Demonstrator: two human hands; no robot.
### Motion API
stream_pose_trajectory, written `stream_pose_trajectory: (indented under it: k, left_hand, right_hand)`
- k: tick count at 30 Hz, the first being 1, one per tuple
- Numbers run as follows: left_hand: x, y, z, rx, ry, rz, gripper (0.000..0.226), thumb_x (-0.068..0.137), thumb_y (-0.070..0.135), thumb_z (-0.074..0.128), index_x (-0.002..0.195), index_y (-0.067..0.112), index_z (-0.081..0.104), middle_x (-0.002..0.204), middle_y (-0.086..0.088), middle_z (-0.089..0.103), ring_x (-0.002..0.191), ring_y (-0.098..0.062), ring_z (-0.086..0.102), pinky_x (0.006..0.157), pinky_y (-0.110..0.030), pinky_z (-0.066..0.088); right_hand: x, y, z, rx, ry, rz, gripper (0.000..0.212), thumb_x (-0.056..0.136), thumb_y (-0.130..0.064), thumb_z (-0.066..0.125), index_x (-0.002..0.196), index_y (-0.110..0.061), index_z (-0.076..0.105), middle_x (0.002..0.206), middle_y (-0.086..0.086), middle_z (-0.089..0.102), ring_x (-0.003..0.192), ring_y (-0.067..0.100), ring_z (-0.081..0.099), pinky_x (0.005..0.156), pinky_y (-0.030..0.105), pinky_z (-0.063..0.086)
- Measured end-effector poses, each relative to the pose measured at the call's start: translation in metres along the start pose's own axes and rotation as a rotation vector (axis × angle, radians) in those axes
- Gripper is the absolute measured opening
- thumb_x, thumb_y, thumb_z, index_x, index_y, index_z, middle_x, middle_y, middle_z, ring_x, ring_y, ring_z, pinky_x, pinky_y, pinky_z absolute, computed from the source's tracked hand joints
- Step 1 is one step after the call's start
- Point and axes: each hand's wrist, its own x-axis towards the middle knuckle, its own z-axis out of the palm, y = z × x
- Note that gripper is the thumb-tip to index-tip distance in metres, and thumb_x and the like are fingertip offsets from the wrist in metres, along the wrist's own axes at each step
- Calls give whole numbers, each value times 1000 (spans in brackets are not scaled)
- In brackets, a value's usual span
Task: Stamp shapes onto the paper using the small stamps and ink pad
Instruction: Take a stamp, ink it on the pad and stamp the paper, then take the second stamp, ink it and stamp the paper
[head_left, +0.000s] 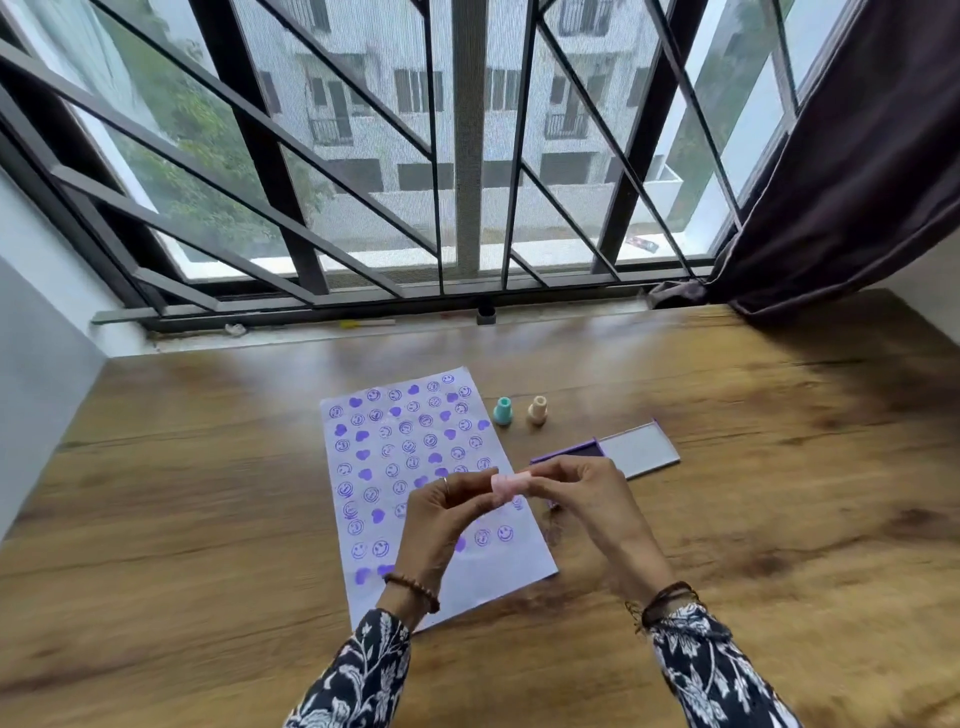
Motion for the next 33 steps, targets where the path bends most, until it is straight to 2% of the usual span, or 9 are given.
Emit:
stream_pose_trajectory:
  k: [3, 6, 9, 12, 14, 21, 27, 30, 33]
  left_hand:
    - [11, -4, 5, 122, -34, 35, 29, 71, -1, 71, 91, 20, 71, 80, 11, 76, 84, -10, 70, 72, -15, 54]
    - [26, -10, 14, 277, -25, 55, 32, 76, 3, 69, 106, 16, 65, 99, -3, 71, 93, -15, 66, 84, -20, 53]
    - [44, -14, 25, 433, -3, 99, 25, 81, 9, 65, 105, 14, 64, 93, -8, 69, 82, -13, 63, 73, -8, 49]
    - [62, -15, 40, 541, 13, 79, 27, 84, 19, 62, 110, 13, 60, 77, -11, 67, 67, -19, 62, 71, -27, 53]
    - [74, -16, 51, 640, 27, 65, 38, 84, 25, 61, 120, 14, 53, 82, -18, 70, 75, -28, 65, 77, -37, 53]
    - [94, -23, 74, 831, 16, 19, 50, 84, 32, 58, 129, 18, 40, 109, -21, 66, 100, -39, 60, 84, -44, 50]
    - [97, -24, 76, 777, 49, 130, 40, 86, 27, 56, 124, 23, 44, 103, -17, 68, 92, -37, 63, 75, -41, 51]
    - [93, -19, 75, 700, 129, 128, 42, 85, 28, 58, 124, 24, 45, 103, -13, 69, 93, -32, 64, 76, -37, 50]
    - [83, -12, 70, 593, 228, 133, 44, 80, 30, 64, 121, 27, 49, 78, 1, 65, 69, -12, 60, 61, -22, 47]
  right_hand:
    - [18, 5, -5, -111, 64, 40, 12, 65, -30, 81, 72, -21, 77, 74, -9, 76, 77, 2, 67, 65, 7, 48]
    - [48, 10, -18, -430, 264, 24, 18, 71, -32, 77, 82, -19, 73, 82, -1, 73, 82, 15, 63, 74, 29, 50]
    - [80, 11, -33, -618, 414, 9, 7, 75, -24, 69, 81, -23, 71, 89, 8, 70, 92, 28, 57, 73, 36, 48]
    - [105, 21, -42, -779, 447, -20, 15, 82, -18, 62, 95, -19, 69, 101, 11, 67, 101, 29, 52, 79, 36, 45]
    - [115, 29, -46, -842, 446, -21, 18, 84, -17, 60, 101, -19, 67, 105, 12, 67, 103, 30, 52, 84, 37, 44]
    - [126, 37, -46, -860, 445, -86, 30, 84, -23, 62, 114, -19, 62, 111, 11, 63, 106, 27, 49, 88, 40, 45]
    - [125, 32, -25, -873, 168, -190, 30, 86, -27, 57, 116, -21, 60, 114, 3, 64, 107, 22, 48, 91, 37, 45]
    - [123, 30, -22, -771, 183, -146, 22, 83, -18, 58, 104, -18, 66, 107, 6, 66, 104, 22, 52, 86, 34, 44]
    - [109, 24, -23, -442, 250, -114, 17, 78, -17, 68, 95, -19, 69, 93, 0, 67, 90, 17, 60, 78, 27, 49]
